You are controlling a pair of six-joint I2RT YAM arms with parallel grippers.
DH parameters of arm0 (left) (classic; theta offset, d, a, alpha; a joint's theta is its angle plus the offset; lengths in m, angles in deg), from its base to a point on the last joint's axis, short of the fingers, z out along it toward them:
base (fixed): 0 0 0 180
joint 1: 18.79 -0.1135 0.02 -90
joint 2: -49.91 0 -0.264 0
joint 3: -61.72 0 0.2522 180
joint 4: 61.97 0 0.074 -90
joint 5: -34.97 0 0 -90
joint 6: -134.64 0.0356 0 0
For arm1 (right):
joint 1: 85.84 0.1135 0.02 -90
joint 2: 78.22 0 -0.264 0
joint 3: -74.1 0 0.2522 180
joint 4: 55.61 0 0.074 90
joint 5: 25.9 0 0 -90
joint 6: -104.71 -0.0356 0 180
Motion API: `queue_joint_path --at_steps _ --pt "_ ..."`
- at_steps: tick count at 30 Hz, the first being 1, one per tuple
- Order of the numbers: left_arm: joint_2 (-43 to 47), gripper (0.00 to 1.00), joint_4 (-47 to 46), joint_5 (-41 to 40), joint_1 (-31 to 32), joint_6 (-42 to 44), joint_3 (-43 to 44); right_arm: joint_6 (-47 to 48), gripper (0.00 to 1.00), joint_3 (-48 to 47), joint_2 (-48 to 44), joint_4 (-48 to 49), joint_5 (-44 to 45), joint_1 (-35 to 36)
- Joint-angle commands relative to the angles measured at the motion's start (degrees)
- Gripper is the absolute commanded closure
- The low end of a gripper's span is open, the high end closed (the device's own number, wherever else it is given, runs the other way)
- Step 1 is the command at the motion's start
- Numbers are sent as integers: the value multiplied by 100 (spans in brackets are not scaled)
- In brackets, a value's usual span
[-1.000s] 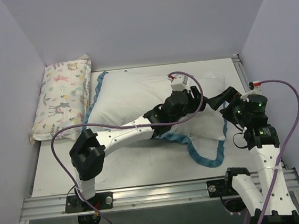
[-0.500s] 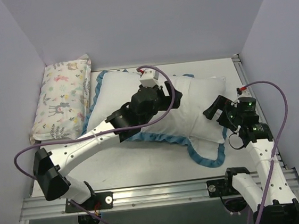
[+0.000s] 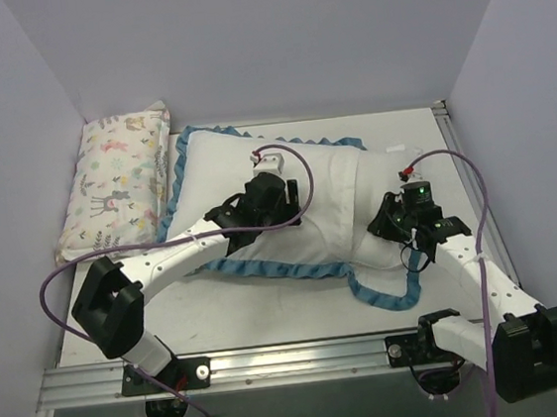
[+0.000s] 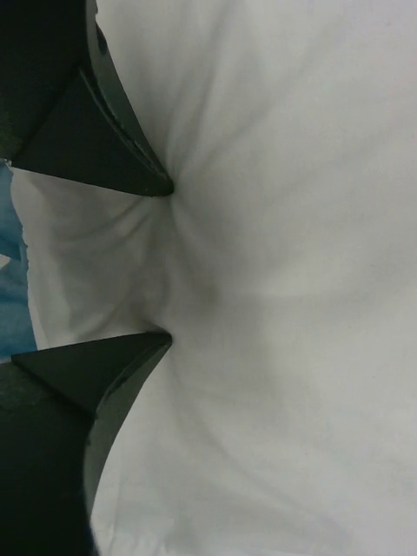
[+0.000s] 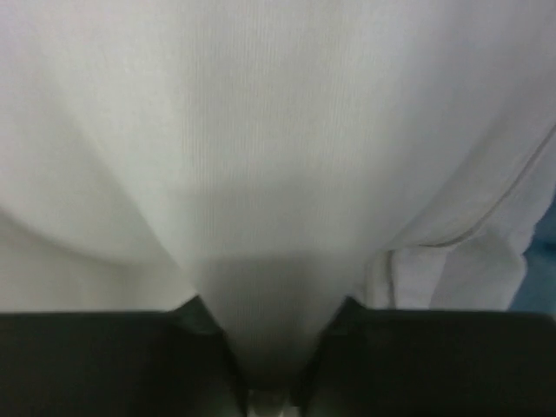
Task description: Remove the pillowcase from the pillow
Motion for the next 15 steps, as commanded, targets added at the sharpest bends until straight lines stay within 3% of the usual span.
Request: queue_joint_path --at_steps 1,4,5,8,15 --pt "174 30 259 83 -120 133 -77 -42 100 -305 344 129 443 39" --pt "350 54 445 21 -453 159 -191 72 100 -614 344 -231 749 30" --pt "455 75 550 21 -541 177 -217 89 100 -807 318 -319 864 30" --pt "622 99 717 21 -892 229 -323 107 100 -1211 151 -732 1285 -101" --pt "1079 100 1193 -322 -1763 396 -253 -7 100 -1985 186 -1120 999 -873"
